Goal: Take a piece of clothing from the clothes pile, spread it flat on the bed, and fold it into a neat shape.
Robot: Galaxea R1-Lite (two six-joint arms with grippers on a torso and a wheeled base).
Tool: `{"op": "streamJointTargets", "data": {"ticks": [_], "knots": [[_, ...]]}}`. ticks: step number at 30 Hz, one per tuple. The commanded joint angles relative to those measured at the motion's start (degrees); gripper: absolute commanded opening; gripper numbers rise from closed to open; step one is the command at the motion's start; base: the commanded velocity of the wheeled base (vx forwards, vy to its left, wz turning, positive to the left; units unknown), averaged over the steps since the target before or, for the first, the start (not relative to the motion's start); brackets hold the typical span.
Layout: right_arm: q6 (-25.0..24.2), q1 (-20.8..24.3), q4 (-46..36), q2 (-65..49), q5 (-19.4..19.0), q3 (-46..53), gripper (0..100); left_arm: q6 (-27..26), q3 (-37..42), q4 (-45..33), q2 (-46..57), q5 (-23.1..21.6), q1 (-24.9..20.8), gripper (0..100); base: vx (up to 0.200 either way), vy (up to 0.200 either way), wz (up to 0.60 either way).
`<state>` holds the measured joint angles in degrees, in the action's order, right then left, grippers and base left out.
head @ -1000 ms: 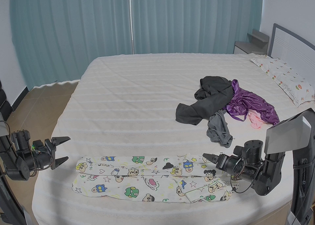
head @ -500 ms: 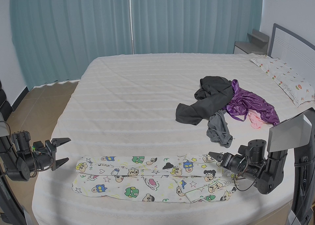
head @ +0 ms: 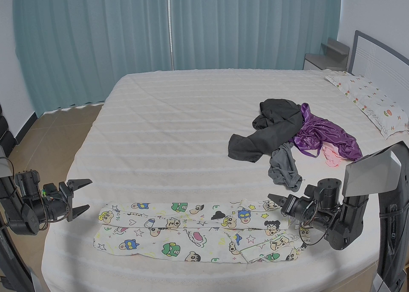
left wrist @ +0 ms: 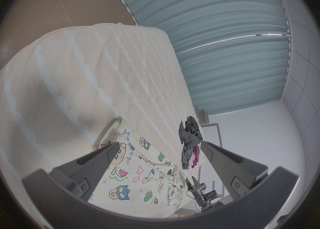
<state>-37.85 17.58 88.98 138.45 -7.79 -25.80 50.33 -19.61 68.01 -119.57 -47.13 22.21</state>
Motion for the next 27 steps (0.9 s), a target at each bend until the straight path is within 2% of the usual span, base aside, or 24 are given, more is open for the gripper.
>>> {"op": "streamJointTargets", "data": {"ticks": [1, 7, 15, 24, 25, 27], "knots": [[0.4, -1.0, 1.0, 1.6, 0.1, -0.5, 0, 0.0, 0.0, 0.0, -0.1, 0.0, 0.0, 100, 0.000, 0.000, 0.00], [2.0, -2.6, 1.0, 0.7, 0.2, -0.7, 0, 0.0, 0.0, 0.0, -0.1, -0.1, 0.0, 100, 0.000, 0.000, 0.00], [2.4, -2.4, 1.0, -0.3, 2.5, -4.8, 0, 0.0, 0.1, 0.0, -0.1, -0.1, 0.0, 100, 0.000, 0.000, 0.00], [3.8, -2.1, 1.0, 0.9, 2.4, -5.1, 0, 0.0, 0.0, 0.0, -0.1, 0.0, 0.0, 100, 0.000, 0.000, 0.00], [4.2, -2.1, 1.0, 1.5, 2.4, -5.1, 100, 0.0, 0.0, 0.0, -0.1, 0.0, 0.0, 100, 0.000, 0.000, 0.00], [4.2, -2.3, 1.0, 1.6, 2.5, -4.8, 100, 0.0, 0.0, 0.0, -0.1, -0.1, 0.0, 100, 0.000, 0.000, 0.00]]}}
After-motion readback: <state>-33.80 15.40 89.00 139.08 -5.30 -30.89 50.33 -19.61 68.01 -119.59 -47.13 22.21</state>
